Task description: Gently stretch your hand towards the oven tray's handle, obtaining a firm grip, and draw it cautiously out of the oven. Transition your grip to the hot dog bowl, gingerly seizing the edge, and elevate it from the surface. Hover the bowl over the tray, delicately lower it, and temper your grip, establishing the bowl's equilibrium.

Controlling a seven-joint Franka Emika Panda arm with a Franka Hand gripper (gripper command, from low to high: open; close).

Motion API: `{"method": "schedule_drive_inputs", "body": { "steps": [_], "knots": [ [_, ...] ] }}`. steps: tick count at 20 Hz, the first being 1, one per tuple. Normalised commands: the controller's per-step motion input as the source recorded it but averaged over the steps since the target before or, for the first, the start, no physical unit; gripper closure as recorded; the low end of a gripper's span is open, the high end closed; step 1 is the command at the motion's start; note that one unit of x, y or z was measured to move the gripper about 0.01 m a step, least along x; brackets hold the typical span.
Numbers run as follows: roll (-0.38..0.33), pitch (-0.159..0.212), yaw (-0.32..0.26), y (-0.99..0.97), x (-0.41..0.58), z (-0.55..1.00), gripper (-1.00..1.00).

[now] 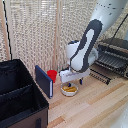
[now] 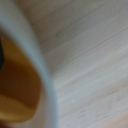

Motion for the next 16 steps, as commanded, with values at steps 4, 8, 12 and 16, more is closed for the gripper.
{"method": "schedule_drive_inputs", "body": {
  "steps": [4,8,12,16],
  "knots": [
    [0.010,-0.012,0.010,-0.03,-0.084,-0.02,1.00],
    [0.000,-0.007,0.019,0.00,-0.038,0.00,1.00],
    [-0.002,0.000,0.014,0.11,0.039,0.00,1.00],
    [0.000,0.000,0.004,0.05,0.000,0.00,1.00]
  ]
}}
